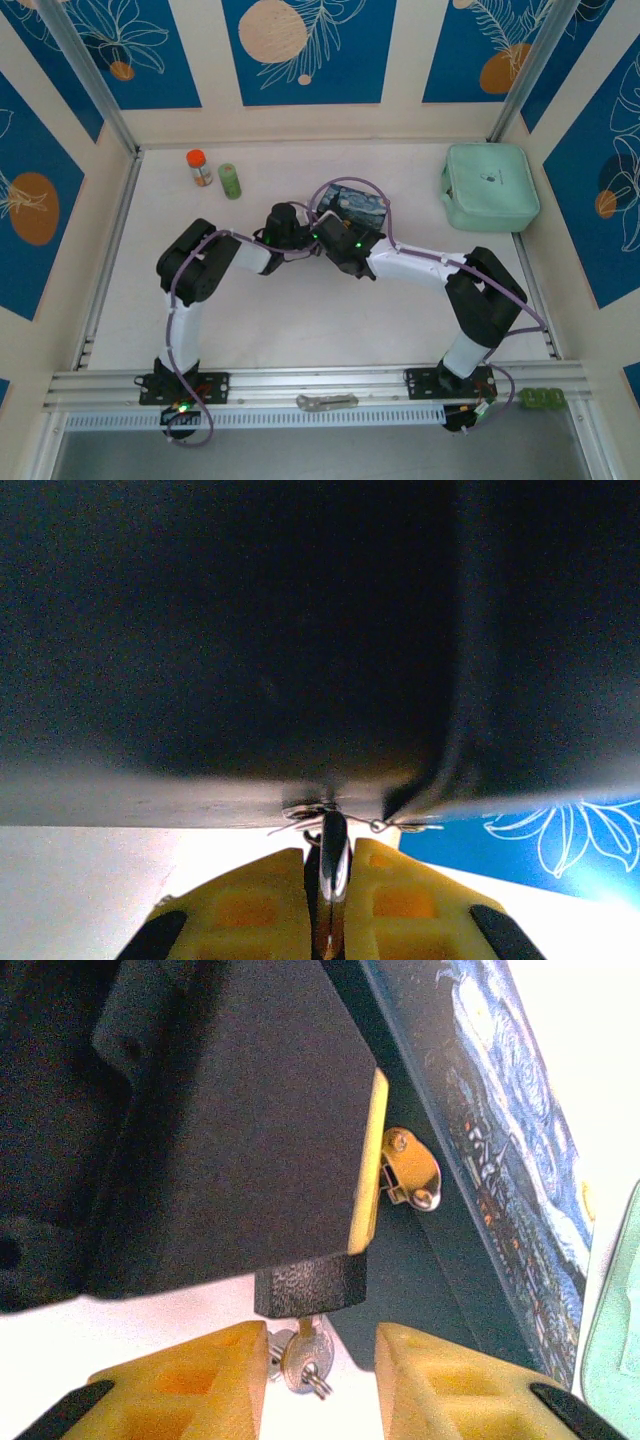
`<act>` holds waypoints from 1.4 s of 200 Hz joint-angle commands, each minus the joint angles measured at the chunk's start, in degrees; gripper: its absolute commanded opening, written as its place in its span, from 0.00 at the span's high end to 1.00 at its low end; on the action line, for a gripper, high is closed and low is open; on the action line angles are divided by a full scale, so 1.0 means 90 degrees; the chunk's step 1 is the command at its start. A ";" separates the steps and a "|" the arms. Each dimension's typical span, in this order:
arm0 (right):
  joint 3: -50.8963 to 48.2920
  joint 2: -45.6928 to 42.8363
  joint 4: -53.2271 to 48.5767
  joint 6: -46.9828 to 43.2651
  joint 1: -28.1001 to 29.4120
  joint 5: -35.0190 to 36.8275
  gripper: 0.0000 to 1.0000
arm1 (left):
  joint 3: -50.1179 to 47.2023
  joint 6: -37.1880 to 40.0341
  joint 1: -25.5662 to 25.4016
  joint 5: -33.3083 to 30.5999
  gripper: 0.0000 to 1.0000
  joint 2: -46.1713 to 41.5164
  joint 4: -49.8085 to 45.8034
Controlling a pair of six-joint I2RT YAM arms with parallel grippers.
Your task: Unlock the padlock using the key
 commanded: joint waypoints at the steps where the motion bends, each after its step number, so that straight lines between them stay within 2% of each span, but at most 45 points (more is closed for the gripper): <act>1: -0.0095 0.0135 0.0174 -0.0258 0.0006 -0.0076 0.67 | 0.0162 -0.0096 0.0025 0.0229 1.00 -0.0390 0.0530; 57: -0.0173 0.0253 0.0124 -0.0114 0.0041 -0.0032 0.66 | 0.0251 -0.0221 0.0025 0.0278 1.00 -0.0451 0.0575; 77: -0.0154 0.0333 0.0058 -0.0109 0.0050 0.0023 0.59 | 0.0215 -0.0171 0.0035 0.0277 1.00 -0.0483 0.0511; 121: -0.0135 -0.0117 -0.0086 0.0114 0.0258 -0.0109 0.58 | 0.0239 -0.0124 0.0084 0.0270 1.00 -0.0332 0.0512; 168: 0.0056 -0.0502 -0.0504 0.0450 0.0285 -0.0768 0.58 | 0.0471 -0.0026 0.0112 0.0350 1.00 -0.0256 0.0357; 209: 0.0014 -0.0444 -0.0648 0.0545 0.0041 -0.0712 0.58 | 0.0514 -0.0018 0.0123 0.0430 1.00 -0.0288 0.0309; 235: -0.0006 -0.0404 -0.0443 0.0377 -0.0157 -0.0476 0.58 | 0.0486 0.0076 0.0131 0.0440 1.00 -0.0386 0.0127; 280: -0.0028 -0.0424 -0.0179 0.0088 -0.0372 -0.0573 0.59 | 0.0457 0.0081 0.0133 0.0418 1.00 -0.0383 0.0084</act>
